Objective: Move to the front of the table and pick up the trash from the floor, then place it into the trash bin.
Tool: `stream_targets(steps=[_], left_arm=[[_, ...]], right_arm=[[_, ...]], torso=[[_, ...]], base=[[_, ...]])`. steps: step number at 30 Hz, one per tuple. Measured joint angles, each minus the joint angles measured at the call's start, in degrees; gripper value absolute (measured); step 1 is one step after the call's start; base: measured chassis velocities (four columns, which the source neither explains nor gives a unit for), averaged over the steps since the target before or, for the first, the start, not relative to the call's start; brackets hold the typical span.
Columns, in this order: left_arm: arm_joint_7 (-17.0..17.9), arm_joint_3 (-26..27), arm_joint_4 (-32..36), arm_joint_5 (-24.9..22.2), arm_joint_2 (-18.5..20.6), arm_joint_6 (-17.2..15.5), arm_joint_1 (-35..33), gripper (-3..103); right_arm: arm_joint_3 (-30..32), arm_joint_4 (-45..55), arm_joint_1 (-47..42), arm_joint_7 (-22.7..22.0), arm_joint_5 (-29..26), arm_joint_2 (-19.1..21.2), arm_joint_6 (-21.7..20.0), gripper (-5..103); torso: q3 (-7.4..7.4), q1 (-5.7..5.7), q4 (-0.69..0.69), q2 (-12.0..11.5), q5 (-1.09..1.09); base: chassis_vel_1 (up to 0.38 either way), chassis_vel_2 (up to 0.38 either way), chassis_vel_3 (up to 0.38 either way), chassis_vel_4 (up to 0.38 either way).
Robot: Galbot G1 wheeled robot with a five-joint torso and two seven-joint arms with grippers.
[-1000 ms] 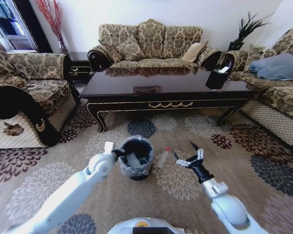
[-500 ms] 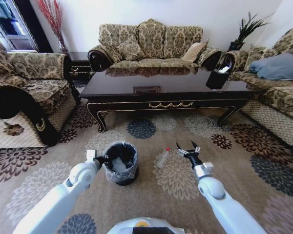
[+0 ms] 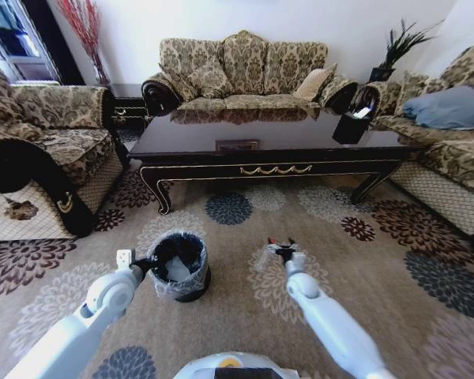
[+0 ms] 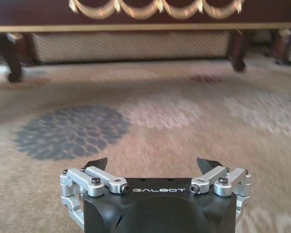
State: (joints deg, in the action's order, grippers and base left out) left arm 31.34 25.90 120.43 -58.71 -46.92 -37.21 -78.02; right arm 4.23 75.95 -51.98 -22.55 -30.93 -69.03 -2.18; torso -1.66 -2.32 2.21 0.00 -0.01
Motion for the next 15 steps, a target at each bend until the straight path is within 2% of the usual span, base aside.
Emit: stream_targets(steps=[3,5,6,10,15], left_arm=[[-0.51,1.06,0.03,0.99,-0.43,0.09,-1.55,4],[-0.7,1.27,0.03,1.21,-0.55,0.15,-1.86,4],[-0.7,1.27,0.03,1.21,-0.55,0.15,-1.86,4],[-0.7,1.13,-0.13,1.28,-0.58,0.16,-1.48,4],[-0.68,0.71,-0.01,0.36,-0.24,0.19,-1.06,4]], right_arm=[[-0.63,-2.05,2.94,-5.89,-3.36,-2.54,-4.01,100],[-1.02,-3.08,4.56,-8.75,-4.55,-3.44,-6.11,100],[-1.02,-3.08,4.56,-8.75,-4.55,-3.44,-6.11,100],[-2.14,-5.23,7.07,-14.9,-6.75,-5.42,-10.56,100],[-2.32,-8.51,9.03,-18.05,-8.06,-7.79,-12.38,100]], torso=[[0.0,0.0,0.02,0.0,-0.01],[0.0,0.0,0.03,0.0,-0.01],[0.0,0.0,0.03,0.0,-0.01],[0.0,0.0,0.03,0.0,-0.01],[0.0,0.0,0.03,0.0,0.0]], base=[[0.0,0.0,0.0,0.0],[0.0,0.0,0.0,0.0],[0.0,0.0,0.0,0.0],[0.0,0.0,0.0,0.0],[0.0,0.0,0.0,0.0]])
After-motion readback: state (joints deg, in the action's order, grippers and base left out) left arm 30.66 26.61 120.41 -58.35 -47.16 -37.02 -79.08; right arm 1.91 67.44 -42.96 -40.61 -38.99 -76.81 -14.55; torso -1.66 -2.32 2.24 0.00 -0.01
